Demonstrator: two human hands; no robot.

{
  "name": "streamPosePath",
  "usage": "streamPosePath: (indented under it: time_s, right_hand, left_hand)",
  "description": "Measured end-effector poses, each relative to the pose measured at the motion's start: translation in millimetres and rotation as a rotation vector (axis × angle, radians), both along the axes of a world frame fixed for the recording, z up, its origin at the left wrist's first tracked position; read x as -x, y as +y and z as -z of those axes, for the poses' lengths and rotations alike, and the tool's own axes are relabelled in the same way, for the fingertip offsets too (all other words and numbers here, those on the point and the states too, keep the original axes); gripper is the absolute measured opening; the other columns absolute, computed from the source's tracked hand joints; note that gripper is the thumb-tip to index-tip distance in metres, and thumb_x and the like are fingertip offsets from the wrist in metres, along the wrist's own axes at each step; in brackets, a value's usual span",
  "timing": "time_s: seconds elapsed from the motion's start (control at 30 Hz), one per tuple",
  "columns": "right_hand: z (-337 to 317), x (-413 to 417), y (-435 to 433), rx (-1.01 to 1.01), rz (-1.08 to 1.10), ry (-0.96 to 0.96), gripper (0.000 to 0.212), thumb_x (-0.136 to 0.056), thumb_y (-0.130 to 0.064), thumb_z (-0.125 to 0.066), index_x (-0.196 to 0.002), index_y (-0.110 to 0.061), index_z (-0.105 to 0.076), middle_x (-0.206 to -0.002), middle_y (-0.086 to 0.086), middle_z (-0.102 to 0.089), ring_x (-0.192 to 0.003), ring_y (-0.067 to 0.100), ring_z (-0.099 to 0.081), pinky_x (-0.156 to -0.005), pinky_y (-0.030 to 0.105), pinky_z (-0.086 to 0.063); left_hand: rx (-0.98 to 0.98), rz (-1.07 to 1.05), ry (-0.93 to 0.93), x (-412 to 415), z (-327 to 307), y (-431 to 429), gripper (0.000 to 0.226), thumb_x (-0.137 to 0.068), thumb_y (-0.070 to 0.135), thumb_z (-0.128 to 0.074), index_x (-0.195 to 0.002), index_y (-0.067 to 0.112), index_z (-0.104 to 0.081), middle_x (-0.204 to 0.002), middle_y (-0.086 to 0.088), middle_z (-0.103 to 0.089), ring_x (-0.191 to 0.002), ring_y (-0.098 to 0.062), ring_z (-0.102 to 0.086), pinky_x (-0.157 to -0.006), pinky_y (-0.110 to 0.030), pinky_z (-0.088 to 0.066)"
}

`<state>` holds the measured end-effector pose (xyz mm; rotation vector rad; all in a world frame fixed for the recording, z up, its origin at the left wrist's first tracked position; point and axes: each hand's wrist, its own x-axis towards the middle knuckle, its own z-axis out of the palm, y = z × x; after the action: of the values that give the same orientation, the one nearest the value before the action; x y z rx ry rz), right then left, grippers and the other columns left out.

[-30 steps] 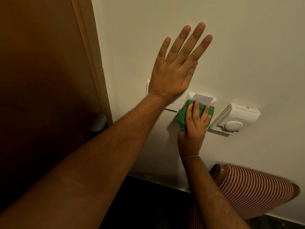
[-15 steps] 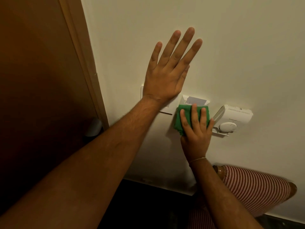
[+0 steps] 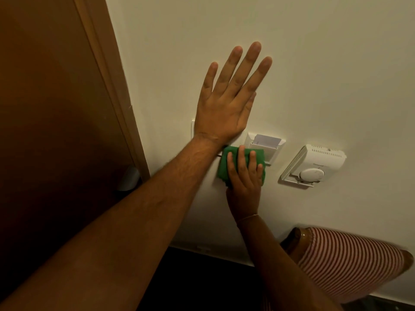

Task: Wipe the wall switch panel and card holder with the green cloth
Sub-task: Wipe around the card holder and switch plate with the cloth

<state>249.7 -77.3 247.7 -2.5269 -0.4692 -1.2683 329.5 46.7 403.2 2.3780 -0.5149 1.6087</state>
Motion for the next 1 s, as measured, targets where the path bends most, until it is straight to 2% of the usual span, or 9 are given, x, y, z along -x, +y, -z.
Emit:
streamPosePath:
  time_s: [0.17, 0.3, 0.4, 0.53, 0.63, 0.7, 0.8, 0.9, 1.0]
  right_hand:
    - [11.2, 6.4, -27.0, -0.077, 0.056, 0.019, 0.066, -0.089, -0.003, -0.056, -0.153, -0.012, -0.044, -0.169, 0.009, -0.021, -0.163, 0.025, 0.002, -0.133, 0.047, 0.001]
    - [7.2, 11.3, -25.9, -0.185, 0.031, 0.055, 0.069, -0.086, 0.005, -0.063, -0.152, -0.007, -0.047, -0.166, 0.016, -0.029, -0.163, 0.027, 0.004, -0.132, 0.047, 0.005]
    - [-7.6, 5.1, -1.5, -0.121, -0.046, 0.005, 0.062, -0.092, -0.003, -0.057, -0.152, -0.01, -0.044, -0.165, 0.012, -0.034, -0.163, 0.024, 0.003, -0.132, 0.047, 0.003]
    - [-19.5, -2.5, 19.4, -0.061, -0.063, -0.026, 0.06, -0.097, -0.006, -0.052, -0.156, -0.015, -0.039, -0.166, 0.007, -0.03, -0.163, 0.021, 0.003, -0.132, 0.044, 0.001]
    - [-16.0, -1.3, 1.5, -0.105, -0.022, -0.056, 0.05, -0.105, -0.012, -0.049, -0.155, -0.013, -0.042, -0.169, 0.003, -0.019, -0.163, 0.023, 0.001, -0.132, 0.048, -0.003]
    - [-12.7, -2.0, -16.4, -0.217, -0.005, -0.066, 0.043, -0.11, -0.015, -0.042, -0.152, -0.009, -0.046, -0.169, 0.006, -0.019, -0.163, 0.027, -0.001, -0.131, 0.054, -0.006]
    - [-9.3, -1.8, -31.1, -0.309, -0.008, -0.078, 0.048, -0.104, -0.003, -0.051, -0.151, -0.005, -0.047, -0.171, 0.005, -0.014, -0.162, 0.03, -0.002, -0.129, 0.062, -0.009]
    - [-10.2, -3.4, -24.7, -0.301, -0.02, -0.085, 0.057, -0.097, 0.003, -0.055, -0.152, -0.006, -0.045, -0.173, -0.002, -0.01, -0.162, 0.029, -0.001, -0.13, 0.058, -0.004]
    - [-13.1, -5.4, -8.2, -0.239, -0.003, -0.077, 0.056, -0.1, -0.005, -0.051, -0.155, -0.013, -0.041, -0.172, -0.003, -0.014, -0.163, 0.027, 0.0, -0.13, 0.055, -0.001]
  left_hand:
    - [0.0, 0.007, 0.004, 0.1, 0.4, 0.3, 0.074, -0.123, 0.028, -0.036, -0.178, 0.034, 0.013, -0.183, 0.009, 0.028, -0.173, -0.016, 0.021, -0.142, -0.05, 0.004]
    - [-0.006, 0.004, -0.005, -0.6, -0.2, -0.6, 0.073, -0.123, 0.026, -0.035, -0.178, 0.034, 0.013, -0.183, 0.009, 0.026, -0.173, -0.016, 0.02, -0.142, -0.051, 0.003]
    - [-0.012, -0.023, -0.008, -1.9, 0.4, -0.7, 0.074, -0.122, 0.027, -0.036, -0.178, 0.034, 0.013, -0.184, 0.008, 0.023, -0.172, -0.015, 0.021, -0.142, -0.051, 0.003]
    - [-0.025, -0.048, -0.008, -1.2, 0.6, 0.2, 0.076, -0.122, 0.026, -0.039, -0.178, 0.033, 0.012, -0.192, 0.004, 0.007, -0.172, -0.015, 0.021, -0.142, -0.05, 0.002]
    - [-0.031, -0.046, -0.003, 0.1, 0.3, 1.0, 0.079, -0.121, 0.024, -0.04, -0.178, 0.034, 0.013, -0.184, 0.007, 0.022, -0.172, -0.015, 0.023, -0.142, -0.05, 0.004]
    - [-0.023, -0.032, 0.005, 0.7, 0.4, 1.1, 0.08, -0.12, 0.023, -0.042, -0.178, 0.034, 0.012, -0.182, 0.009, 0.026, -0.172, -0.015, 0.022, -0.142, -0.051, 0.003]
    - [-0.017, -0.031, 0.0, 0.2, 0.3, -0.6, 0.08, -0.12, 0.024, -0.042, -0.177, 0.033, 0.013, -0.181, 0.009, 0.028, -0.172, -0.015, 0.022, -0.142, -0.051, 0.003]
    - [-0.012, -0.033, 0.003, 0.5, -0.1, -0.9, 0.083, -0.119, 0.022, -0.045, -0.177, 0.034, 0.014, -0.181, 0.009, 0.027, -0.172, -0.015, 0.023, -0.142, -0.051, 0.003]
    - [-0.012, -0.035, 0.016, 2.2, -0.9, -1.9, 0.083, -0.119, 0.021, -0.045, -0.177, 0.034, 0.013, -0.182, 0.009, 0.027, -0.172, -0.015, 0.023, -0.142, -0.05, 0.003]
